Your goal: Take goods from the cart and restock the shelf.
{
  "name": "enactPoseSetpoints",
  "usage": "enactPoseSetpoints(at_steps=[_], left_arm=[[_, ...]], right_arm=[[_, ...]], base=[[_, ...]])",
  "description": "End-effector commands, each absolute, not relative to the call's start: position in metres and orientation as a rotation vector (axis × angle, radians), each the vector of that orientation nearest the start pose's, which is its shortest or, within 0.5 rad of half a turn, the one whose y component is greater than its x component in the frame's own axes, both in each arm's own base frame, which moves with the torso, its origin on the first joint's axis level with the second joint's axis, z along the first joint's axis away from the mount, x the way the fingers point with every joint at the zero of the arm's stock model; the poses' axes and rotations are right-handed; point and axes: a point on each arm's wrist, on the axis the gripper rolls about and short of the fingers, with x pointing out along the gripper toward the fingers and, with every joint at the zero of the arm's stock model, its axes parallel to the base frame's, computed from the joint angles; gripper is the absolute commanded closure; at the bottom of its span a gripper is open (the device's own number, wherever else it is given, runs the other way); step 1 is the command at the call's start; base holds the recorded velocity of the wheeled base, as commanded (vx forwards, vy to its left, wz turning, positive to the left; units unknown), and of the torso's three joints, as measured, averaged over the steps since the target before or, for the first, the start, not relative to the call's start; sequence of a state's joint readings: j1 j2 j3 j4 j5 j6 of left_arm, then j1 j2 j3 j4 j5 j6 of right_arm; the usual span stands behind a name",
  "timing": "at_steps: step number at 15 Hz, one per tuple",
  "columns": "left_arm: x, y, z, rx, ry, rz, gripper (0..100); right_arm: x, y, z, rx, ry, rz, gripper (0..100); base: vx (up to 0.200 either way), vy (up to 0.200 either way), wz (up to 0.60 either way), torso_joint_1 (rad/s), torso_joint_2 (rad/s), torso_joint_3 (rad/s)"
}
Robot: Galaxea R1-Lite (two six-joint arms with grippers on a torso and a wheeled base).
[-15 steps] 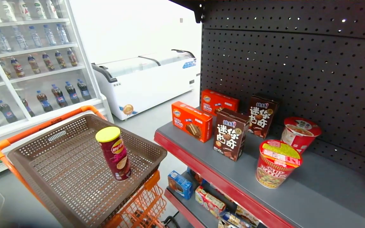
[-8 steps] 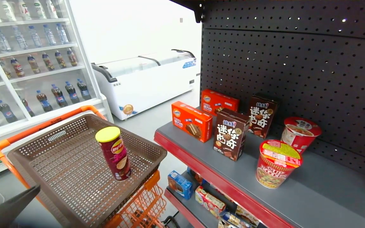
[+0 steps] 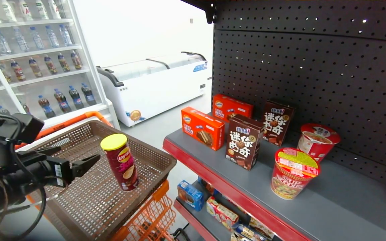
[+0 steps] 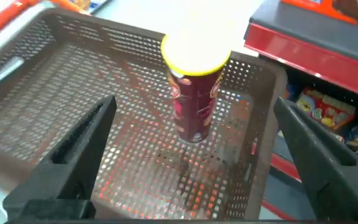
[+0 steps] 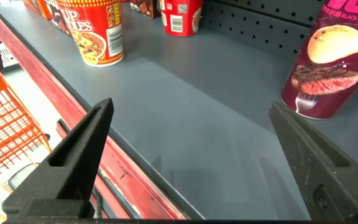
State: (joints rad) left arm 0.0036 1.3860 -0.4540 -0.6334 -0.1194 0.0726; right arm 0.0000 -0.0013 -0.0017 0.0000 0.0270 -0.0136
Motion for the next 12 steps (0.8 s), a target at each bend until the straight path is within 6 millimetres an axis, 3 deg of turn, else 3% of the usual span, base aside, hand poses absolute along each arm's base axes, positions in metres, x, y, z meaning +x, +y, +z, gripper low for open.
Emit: enactPoseSetpoints(at_steps=[1, 12], left_arm=[[0.236, -0.010, 0.133, 0.051, 0.407, -0.166, 0], [0.290, -0.007, 0.083, 0.040, 0.403, -0.173, 0]], right_arm=[[-0.023, 0.001, 0.076, -0.014, -0.002, 0.026, 0], [-0.023, 0.001, 0.076, -0.014, -0.002, 0.028, 0]], base=[[0.000, 0.000, 0.00, 0.000, 0.00, 0.000], [0.000, 0.000, 0.00, 0.000, 0.00, 0.000]])
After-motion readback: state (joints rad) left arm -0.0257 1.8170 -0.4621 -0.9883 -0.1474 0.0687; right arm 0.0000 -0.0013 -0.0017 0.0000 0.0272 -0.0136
